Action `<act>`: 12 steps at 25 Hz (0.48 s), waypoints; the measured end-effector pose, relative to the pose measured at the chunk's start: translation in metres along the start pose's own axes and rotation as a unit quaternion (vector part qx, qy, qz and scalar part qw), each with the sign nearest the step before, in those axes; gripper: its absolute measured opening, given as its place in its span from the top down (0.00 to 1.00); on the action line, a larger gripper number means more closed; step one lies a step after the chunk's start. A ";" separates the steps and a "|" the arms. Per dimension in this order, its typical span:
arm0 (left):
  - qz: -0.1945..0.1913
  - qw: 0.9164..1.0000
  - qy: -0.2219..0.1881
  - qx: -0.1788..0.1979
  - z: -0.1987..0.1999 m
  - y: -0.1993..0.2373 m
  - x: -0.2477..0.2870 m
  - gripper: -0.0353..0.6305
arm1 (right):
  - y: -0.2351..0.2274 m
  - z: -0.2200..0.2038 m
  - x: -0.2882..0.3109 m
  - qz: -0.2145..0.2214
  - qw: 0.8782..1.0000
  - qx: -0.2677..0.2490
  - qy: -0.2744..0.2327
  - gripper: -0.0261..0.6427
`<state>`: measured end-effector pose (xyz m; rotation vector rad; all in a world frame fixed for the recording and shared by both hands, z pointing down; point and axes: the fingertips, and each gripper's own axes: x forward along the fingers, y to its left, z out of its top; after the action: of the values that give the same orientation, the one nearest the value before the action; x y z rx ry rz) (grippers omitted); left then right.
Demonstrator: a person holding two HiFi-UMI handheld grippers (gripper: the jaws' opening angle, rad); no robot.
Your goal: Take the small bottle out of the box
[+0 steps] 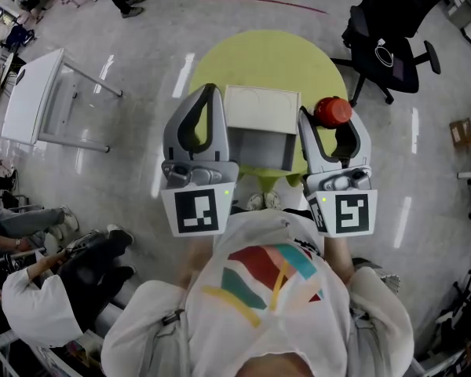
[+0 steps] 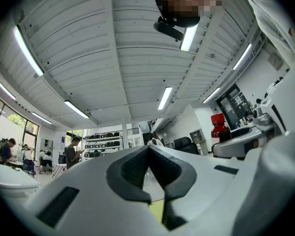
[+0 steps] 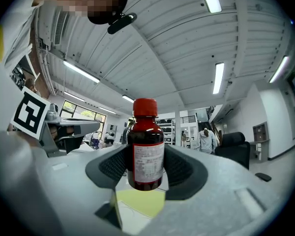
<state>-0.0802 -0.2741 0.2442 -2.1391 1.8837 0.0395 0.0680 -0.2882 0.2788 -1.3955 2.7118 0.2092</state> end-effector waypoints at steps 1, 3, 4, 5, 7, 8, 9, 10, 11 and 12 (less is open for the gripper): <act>-0.001 1.000 0.000 0.001 0.000 -0.001 0.000 0.93 | -0.001 0.001 0.000 -0.001 1.000 0.000 -0.001 0.64; -0.001 1.000 0.001 0.002 -0.001 -0.002 0.001 0.92 | -0.002 0.003 0.000 -0.002 1.000 0.004 -0.005 0.64; -0.001 1.000 0.000 0.003 0.000 -0.003 0.001 0.92 | -0.002 0.003 0.000 -0.002 1.000 0.004 -0.006 0.64; -0.001 1.000 0.000 0.004 0.000 -0.003 0.001 0.92 | -0.003 0.003 -0.001 -0.003 1.000 0.002 -0.008 0.64; -0.001 1.000 0.000 0.004 0.000 -0.003 0.000 0.92 | -0.005 0.003 -0.002 -0.004 1.000 -0.005 -0.009 0.64; -0.001 1.000 0.000 0.004 0.000 -0.003 0.000 0.92 | -0.005 0.003 -0.002 -0.005 1.000 -0.006 -0.010 0.64; 0.000 1.000 0.000 0.003 -0.001 -0.002 0.000 0.93 | -0.006 0.004 -0.002 -0.005 1.000 -0.006 -0.010 0.64; 0.000 1.000 0.000 0.003 -0.001 -0.002 0.000 0.92 | -0.006 0.004 -0.002 -0.006 1.000 -0.006 -0.011 0.64; 0.001 1.000 0.000 0.003 -0.001 -0.001 0.000 0.93 | -0.006 0.004 -0.001 -0.006 1.000 -0.006 -0.011 0.64; 0.001 1.000 -0.001 0.003 0.000 -0.001 0.000 0.92 | -0.006 0.005 -0.001 -0.006 1.000 -0.007 -0.012 0.64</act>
<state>-0.0797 -0.2737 0.2445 -2.1312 1.8832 0.0366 0.0737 -0.2899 0.2734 -1.4042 2.6864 0.2422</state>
